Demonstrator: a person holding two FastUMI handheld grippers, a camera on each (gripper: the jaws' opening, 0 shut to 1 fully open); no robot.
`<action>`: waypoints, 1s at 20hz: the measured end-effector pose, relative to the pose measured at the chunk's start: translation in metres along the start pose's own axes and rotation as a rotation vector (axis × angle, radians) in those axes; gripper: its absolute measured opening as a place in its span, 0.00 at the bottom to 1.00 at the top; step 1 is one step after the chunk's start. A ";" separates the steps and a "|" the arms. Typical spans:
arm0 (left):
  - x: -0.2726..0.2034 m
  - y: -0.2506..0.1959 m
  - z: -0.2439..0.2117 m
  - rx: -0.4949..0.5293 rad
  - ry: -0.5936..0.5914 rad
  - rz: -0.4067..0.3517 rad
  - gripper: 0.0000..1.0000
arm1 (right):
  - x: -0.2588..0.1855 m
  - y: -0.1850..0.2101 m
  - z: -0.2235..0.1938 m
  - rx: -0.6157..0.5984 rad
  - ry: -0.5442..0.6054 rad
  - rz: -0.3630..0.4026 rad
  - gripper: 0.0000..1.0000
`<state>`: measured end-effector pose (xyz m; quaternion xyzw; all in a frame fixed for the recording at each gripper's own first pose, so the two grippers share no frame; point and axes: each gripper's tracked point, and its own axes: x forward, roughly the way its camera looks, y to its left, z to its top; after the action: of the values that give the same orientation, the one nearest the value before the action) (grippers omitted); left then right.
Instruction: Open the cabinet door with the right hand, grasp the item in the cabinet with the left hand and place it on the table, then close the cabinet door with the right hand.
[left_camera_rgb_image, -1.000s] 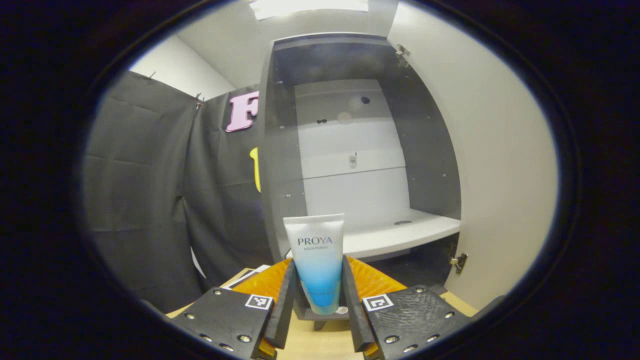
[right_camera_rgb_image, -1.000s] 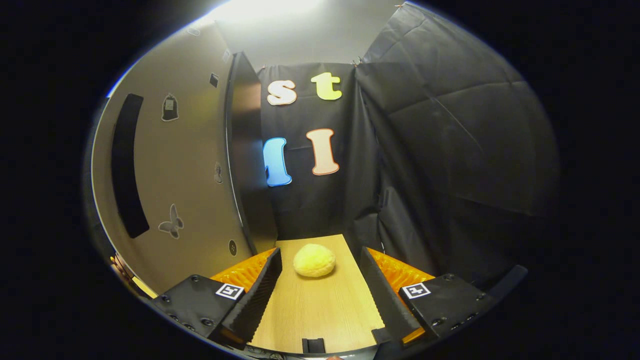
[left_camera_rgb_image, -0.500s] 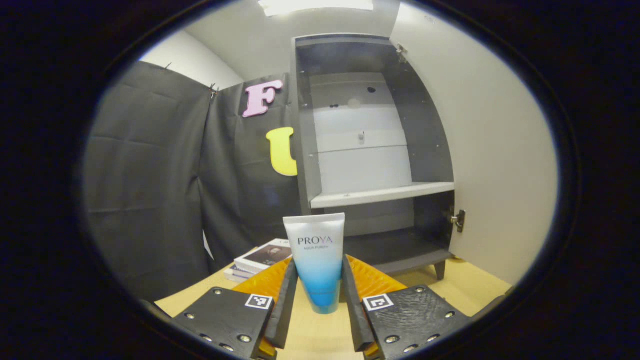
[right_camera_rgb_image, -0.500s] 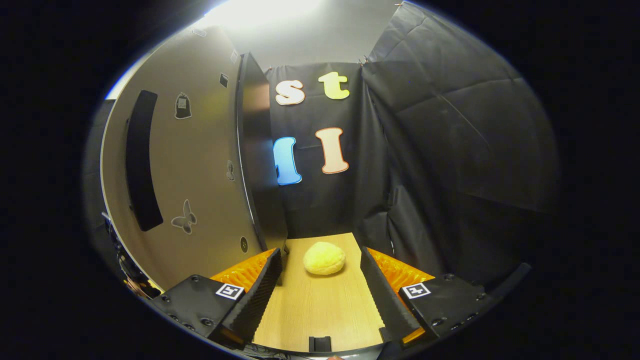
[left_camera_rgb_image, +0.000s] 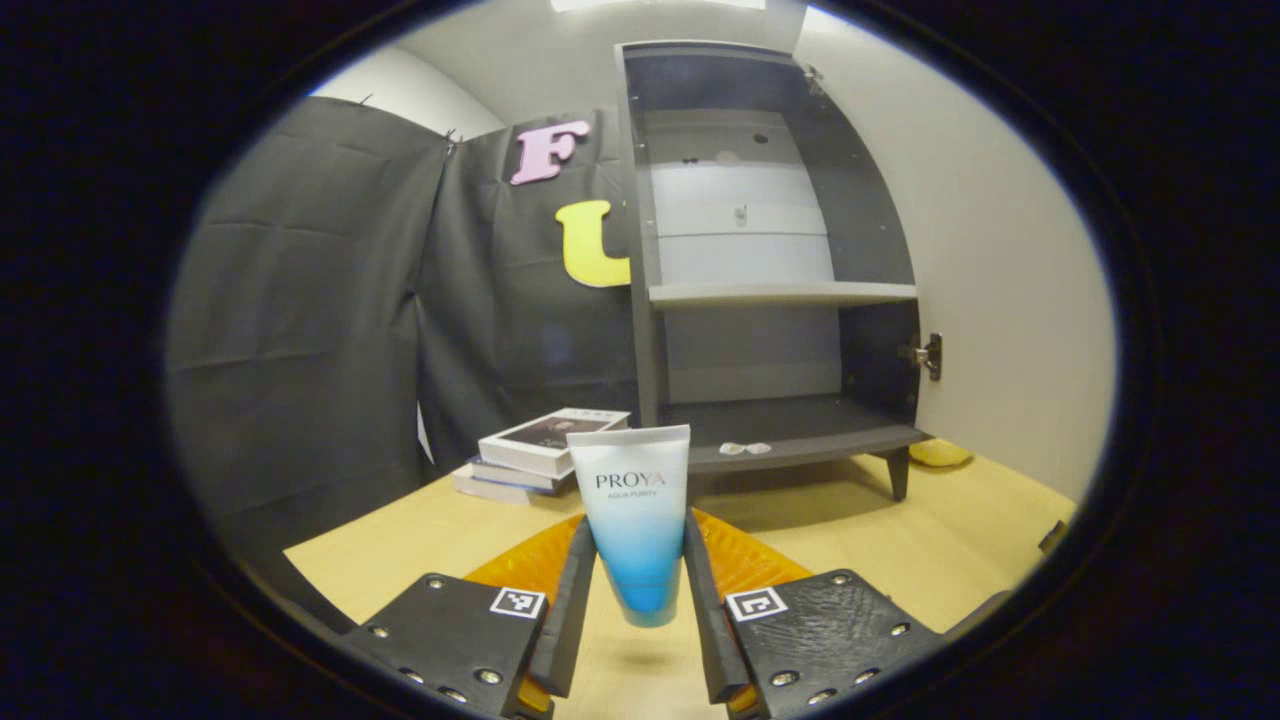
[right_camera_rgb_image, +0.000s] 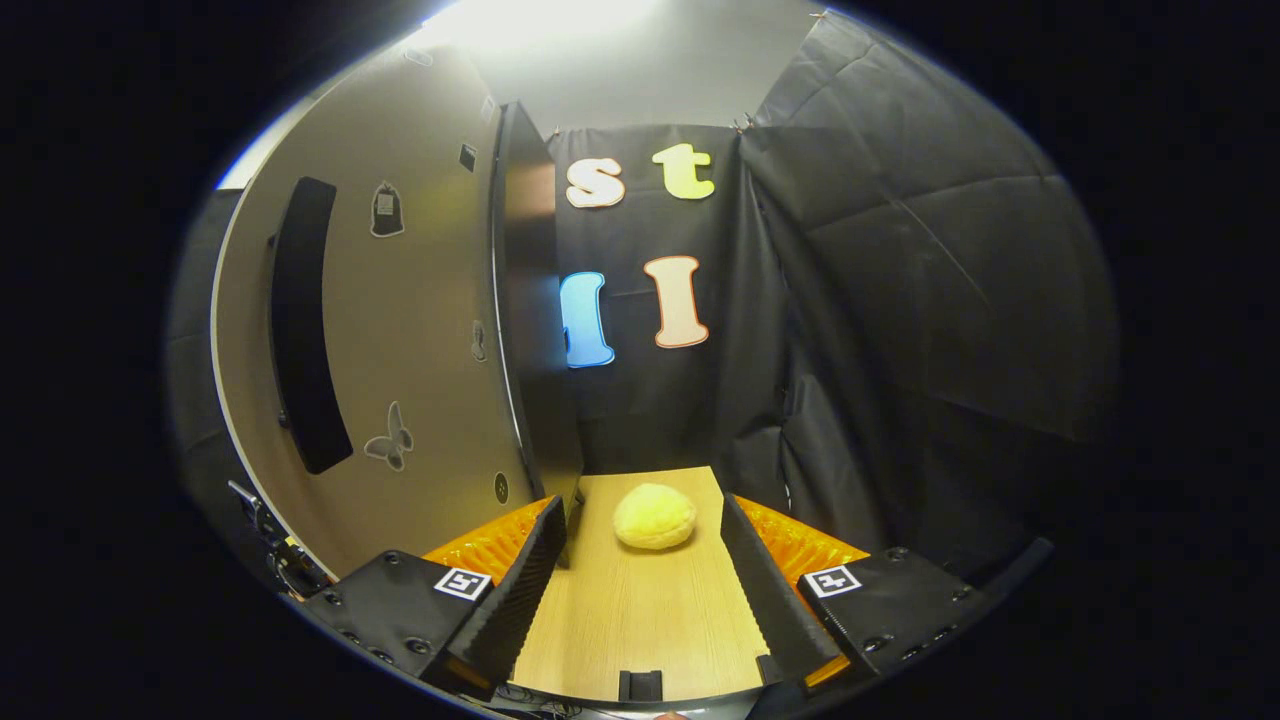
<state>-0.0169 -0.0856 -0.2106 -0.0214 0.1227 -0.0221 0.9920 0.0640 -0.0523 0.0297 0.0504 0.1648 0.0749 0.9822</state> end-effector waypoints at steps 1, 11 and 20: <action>0.000 0.001 -0.008 -0.009 0.008 0.005 0.51 | 0.001 0.000 -0.001 -0.007 0.007 0.006 0.98; -0.007 0.020 -0.073 -0.040 0.090 0.063 0.54 | 0.006 0.012 0.001 -0.047 0.045 0.054 0.98; -0.020 0.005 -0.090 -0.018 0.101 0.050 0.53 | 0.010 0.019 -0.004 -0.077 0.063 0.080 0.98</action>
<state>-0.0583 -0.0824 -0.2928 -0.0261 0.1733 0.0029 0.9845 0.0695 -0.0315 0.0247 0.0165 0.1905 0.1220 0.9739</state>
